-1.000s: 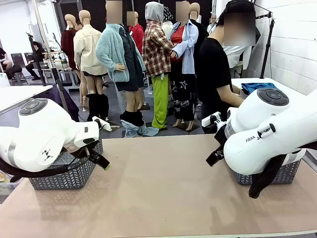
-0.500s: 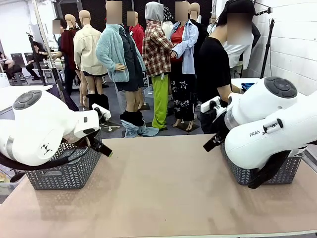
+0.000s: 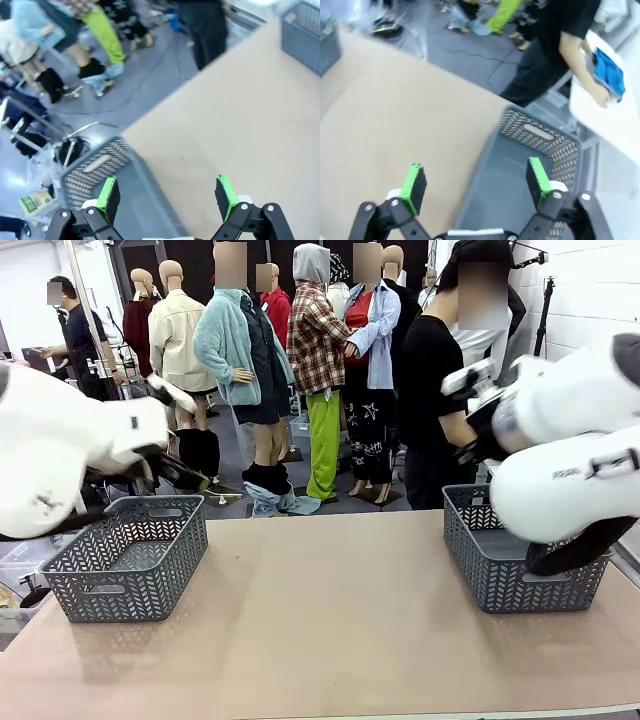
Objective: Sort the tops and bottoms.
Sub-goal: Lift clothes from the center of the table with your left hand.
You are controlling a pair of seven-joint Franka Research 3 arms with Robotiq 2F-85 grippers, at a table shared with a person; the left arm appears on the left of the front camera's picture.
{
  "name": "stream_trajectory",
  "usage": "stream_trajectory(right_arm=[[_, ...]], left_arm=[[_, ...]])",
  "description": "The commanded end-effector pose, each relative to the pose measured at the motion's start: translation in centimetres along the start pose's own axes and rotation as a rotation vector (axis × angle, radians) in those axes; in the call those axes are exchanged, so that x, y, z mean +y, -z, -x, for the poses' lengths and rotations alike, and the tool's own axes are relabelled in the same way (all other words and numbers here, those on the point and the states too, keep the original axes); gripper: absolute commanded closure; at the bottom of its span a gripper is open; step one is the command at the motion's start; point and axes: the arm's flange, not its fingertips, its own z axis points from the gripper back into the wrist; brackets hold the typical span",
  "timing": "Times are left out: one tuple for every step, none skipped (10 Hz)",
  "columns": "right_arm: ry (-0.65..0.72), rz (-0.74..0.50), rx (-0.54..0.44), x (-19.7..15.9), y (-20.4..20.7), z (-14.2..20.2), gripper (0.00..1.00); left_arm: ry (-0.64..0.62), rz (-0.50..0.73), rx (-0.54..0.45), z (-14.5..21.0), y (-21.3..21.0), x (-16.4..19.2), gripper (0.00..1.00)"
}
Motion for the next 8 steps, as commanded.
stream_trajectory(right_arm=[[0.154,0.123,-0.037,-4.1,-2.2,3.6,0.00],[0.214,0.163,-0.039,-6.3,-3.4,5.3,0.00],[0.301,0.215,-0.031,-9.1,-4.3,7.3,0.00],[0.413,0.268,-0.020,-12.4,-4.9,10.0,0.00],[0.499,0.305,0.006,-14.8,-5.2,12.3,0.00],[0.574,0.321,0.026,-17.1,-5.2,15.0,0.00],[0.631,0.327,0.055,-19.0,-4.9,17.4,0.00],[0.694,0.299,0.093,-20.5,-3.7,20.1,0.00]], left_arm=[[-0.157,-0.154,-0.006,1.8,-3.6,3.9,0.00],[-0.215,-0.217,-0.025,3.2,-5.9,5.7,0.00],[-0.307,-0.266,-0.024,5.0,-7.8,8.4,0.00],[-0.411,-0.311,0.025,7.4,-9.1,11.5,0.00],[-0.477,-0.319,0.069,9.3,-9.6,14.0,0.00],[-0.537,-0.317,0.127,11.1,-9.7,16.2,0.00],[-0.603,-0.316,0.200,12.8,-9.5,18.1,0.00],[-0.653,-0.290,0.265,15.0,-8.9,19.5,0.00]])
